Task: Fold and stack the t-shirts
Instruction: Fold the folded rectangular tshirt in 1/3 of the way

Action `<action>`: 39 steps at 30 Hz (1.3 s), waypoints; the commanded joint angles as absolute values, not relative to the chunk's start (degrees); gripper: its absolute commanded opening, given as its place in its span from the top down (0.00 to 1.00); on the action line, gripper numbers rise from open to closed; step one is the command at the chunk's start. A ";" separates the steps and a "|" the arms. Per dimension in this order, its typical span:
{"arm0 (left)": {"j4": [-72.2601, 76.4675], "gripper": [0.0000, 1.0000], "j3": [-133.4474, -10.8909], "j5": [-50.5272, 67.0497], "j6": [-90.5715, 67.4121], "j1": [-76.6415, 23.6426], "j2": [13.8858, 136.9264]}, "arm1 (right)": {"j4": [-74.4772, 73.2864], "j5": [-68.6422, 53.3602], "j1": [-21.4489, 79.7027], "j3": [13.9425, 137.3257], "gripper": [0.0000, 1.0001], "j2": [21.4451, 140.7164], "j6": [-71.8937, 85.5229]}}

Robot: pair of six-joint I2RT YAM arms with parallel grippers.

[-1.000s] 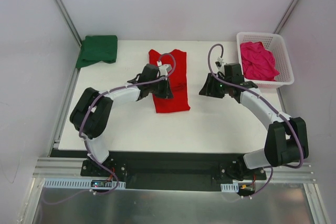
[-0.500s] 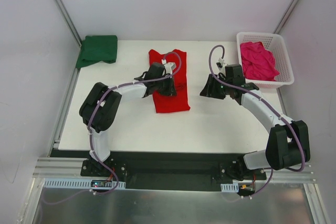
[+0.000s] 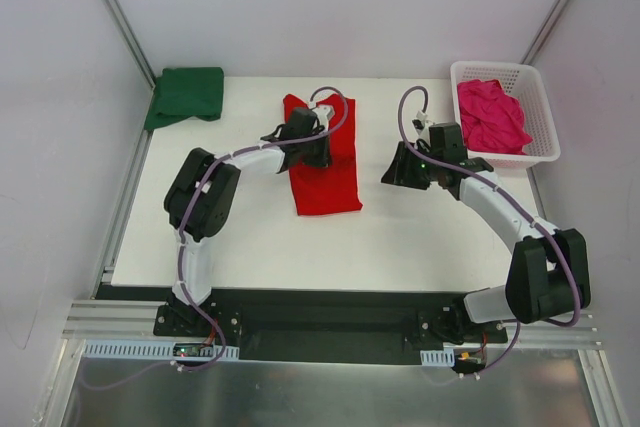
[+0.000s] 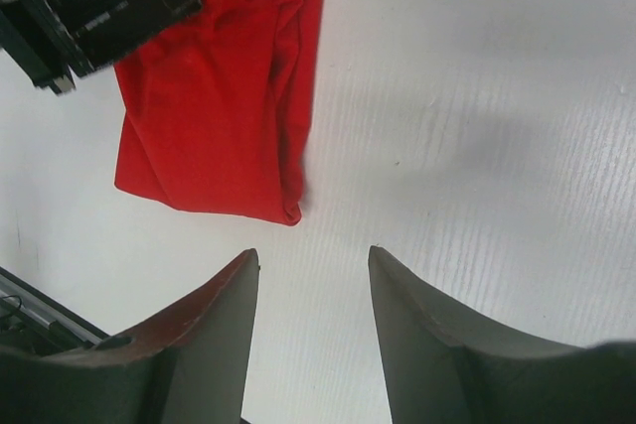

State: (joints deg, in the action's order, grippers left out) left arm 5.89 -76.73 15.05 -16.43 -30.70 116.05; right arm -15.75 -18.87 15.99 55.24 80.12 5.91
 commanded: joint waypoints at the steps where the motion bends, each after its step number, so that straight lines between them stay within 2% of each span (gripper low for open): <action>1: 4.22 1.00 -84.18 7.75 -11.43 -29.45 117.68 | -15.64 -18.98 15.73 54.58 0.49 80.16 5.10; 5: 3.78 1.00 -88.76 0.89 -8.18 -27.52 118.65 | -15.65 -19.25 15.73 53.97 0.49 79.72 4.92; 9: 1.15 1.00 -91.58 2.63 -7.47 -26.63 117.52 | -15.82 -19.77 15.73 52.83 0.49 78.93 5.01; 15: 2.02 1.00 -78.51 9.05 -14.23 -27.77 106.10 | -14.33 -22.06 15.82 50.89 0.46 79.71 5.45; 19: 3.78 1.00 -63.86 8.96 -16.17 -30.22 93.82 | -11.43 -24.69 15.82 49.66 0.44 81.21 6.50; 24: 4.04 1.00 -53.72 11.51 -18.28 -31.20 84.39 | -9.40 -26.54 15.99 50.36 0.45 82.79 7.21; 29: 6.67 1.00 -52.56 13.54 -19.16 -33.39 85.69 | -9.58 -25.75 16.00 50.63 0.45 81.83 7.56; 39: 12.21 1.00 -62.38 13.01 -18.90 -35.25 102.72 | -12.04 -23.91 16.00 48.69 0.44 78.49 6.77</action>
